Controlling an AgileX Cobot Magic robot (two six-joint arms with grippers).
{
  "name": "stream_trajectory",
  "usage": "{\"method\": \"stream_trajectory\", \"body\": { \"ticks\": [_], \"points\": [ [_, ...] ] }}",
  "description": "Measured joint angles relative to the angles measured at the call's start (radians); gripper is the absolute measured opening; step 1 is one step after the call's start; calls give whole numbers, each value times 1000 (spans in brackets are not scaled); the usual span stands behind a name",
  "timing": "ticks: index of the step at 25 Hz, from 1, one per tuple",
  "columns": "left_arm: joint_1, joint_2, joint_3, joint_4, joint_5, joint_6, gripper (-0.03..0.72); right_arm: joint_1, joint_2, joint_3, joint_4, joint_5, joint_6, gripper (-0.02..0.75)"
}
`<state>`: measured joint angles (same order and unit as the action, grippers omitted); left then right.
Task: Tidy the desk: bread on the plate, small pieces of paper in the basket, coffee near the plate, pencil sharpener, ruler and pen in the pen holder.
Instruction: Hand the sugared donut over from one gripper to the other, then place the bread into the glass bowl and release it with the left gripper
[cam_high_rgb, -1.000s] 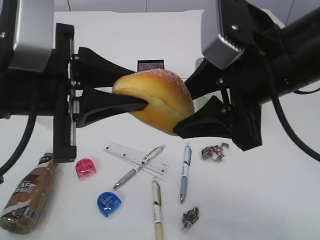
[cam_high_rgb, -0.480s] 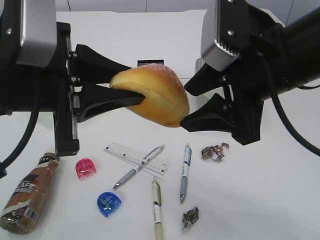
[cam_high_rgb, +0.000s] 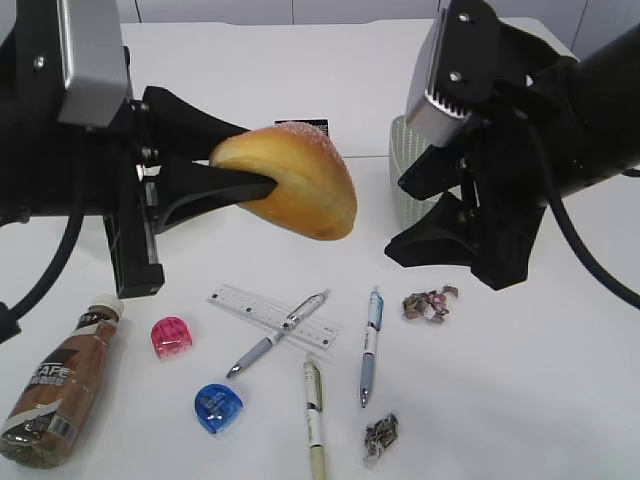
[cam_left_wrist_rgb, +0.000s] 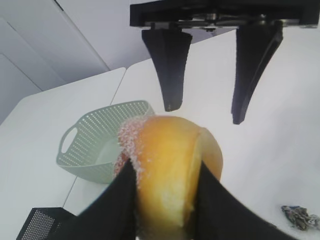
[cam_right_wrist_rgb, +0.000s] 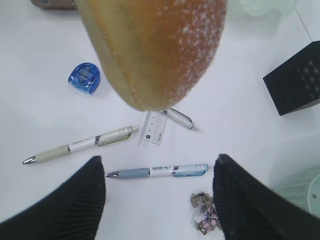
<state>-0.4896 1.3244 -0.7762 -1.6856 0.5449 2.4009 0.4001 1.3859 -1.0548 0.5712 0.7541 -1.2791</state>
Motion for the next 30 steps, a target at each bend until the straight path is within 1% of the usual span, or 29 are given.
{"method": "stream_trajectory", "body": {
  "ticks": [4, 7, 10, 17, 21, 23, 26, 30],
  "points": [
    [0, 0, 0, -75, -66, 0, 199, 0, 0, 0, -6, 0, 25, 494],
    [0, 0, 0, -94, -140, 0, 197, 0, 0, 0, -8, 0, 31, 494],
    [0, 0, 0, -100, -215, 0, 192, 0, 0, 0, -10, 0, 46, 494],
    [0, 0, 0, -113, -406, 0, 147, 0, 0, 0, -10, 0, 54, 496],
    [0, 0, 0, -124, -534, 0, 143, 0, 0, 0, -10, 0, 54, 496],
    [19, 0, 0, -127, -570, 0, 142, 0, 0, 0, -10, 0, 55, 496],
    [76, 2, 0, -128, -576, 0, 140, 0, 0, 0, -10, 0, 58, 496],
    [186, 41, -5, -129, -545, 0, 139, 0, 0, 0, -10, 0, 64, 497]
  ]
}}
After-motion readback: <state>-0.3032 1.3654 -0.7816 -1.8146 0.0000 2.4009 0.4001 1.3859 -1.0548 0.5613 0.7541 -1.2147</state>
